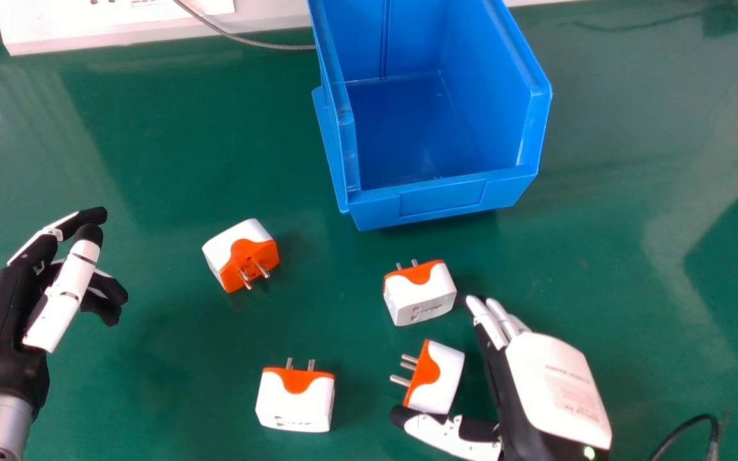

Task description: Pick all objects and put in blue box

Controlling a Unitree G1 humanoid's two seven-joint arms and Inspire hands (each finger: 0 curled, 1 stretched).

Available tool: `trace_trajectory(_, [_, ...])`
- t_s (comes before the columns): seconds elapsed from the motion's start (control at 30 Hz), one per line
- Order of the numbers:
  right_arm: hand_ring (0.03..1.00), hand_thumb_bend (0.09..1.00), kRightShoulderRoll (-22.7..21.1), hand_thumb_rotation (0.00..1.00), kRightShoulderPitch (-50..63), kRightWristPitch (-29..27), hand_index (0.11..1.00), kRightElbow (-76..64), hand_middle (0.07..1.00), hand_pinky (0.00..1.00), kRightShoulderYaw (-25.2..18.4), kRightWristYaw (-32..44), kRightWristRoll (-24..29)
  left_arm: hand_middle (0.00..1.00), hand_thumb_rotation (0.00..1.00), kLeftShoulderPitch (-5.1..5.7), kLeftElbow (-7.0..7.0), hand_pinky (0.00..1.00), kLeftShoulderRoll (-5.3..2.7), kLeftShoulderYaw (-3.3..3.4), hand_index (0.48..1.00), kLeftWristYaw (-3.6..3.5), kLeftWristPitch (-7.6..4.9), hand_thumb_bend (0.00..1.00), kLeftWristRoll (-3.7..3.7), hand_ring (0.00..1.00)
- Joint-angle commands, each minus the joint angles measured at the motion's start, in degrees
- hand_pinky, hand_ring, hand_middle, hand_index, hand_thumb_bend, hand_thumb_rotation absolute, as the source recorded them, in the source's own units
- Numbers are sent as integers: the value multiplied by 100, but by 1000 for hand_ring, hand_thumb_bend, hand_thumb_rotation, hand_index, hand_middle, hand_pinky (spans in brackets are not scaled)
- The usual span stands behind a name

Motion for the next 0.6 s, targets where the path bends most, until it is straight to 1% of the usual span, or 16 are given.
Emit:
trace_trajectory(0.0, [885, 573, -4, 543, 84, 52, 883, -12, 922, 808, 96, 148, -21, 311, 727, 23, -102, 407, 50, 72, 812, 33, -104, 413, -8, 216])
trace_trajectory(0.03, [884, 573, -9, 541, 103, 55, 882, -29, 921, 808, 98, 125, -49, 306, 728, 26, -100, 403, 53, 75, 818, 31, -105, 413, -12, 207])
trace_trajectory(0.13, [883, 574, -7, 541, 215, 104, 881, -131, 920, 807, 101, 24, -184, 301, 729, 52, -155, 399, 51, 75, 825, 31, -69, 412, -19, 198])
trace_trajectory(0.27, [879, 580, 6, 552, 367, 151, 876, -268, 916, 803, 123, -49, -288, 281, 734, 58, -161, 390, 65, 89, 851, 10, -38, 410, -43, 165])
trace_trajectory(0.4, [877, 584, 44, 564, 470, 166, 874, -356, 913, 800, 144, -89, -300, 257, 741, 67, -204, 381, 56, 98, 884, 7, 15, 407, -48, 124])
trace_trajectory(0.5, [876, 583, 88, 565, 485, 186, 873, -371, 911, 799, 155, -94, -282, 252, 742, 60, -202, 379, 55, 106, 892, -1, 40, 407, -64, 115])
trace_trajectory(0.53, [876, 585, 88, 564, 472, 185, 872, -358, 910, 798, 161, -107, -297, 243, 745, 58, -200, 377, 55, 108, 903, 2, 45, 406, -67, 98])
trace_trajectory(0.57, [876, 585, 81, 564, 456, 178, 872, -346, 910, 798, 167, -117, -310, 243, 745, 61, -209, 377, 52, 108, 903, 9, 53, 406, -67, 98])
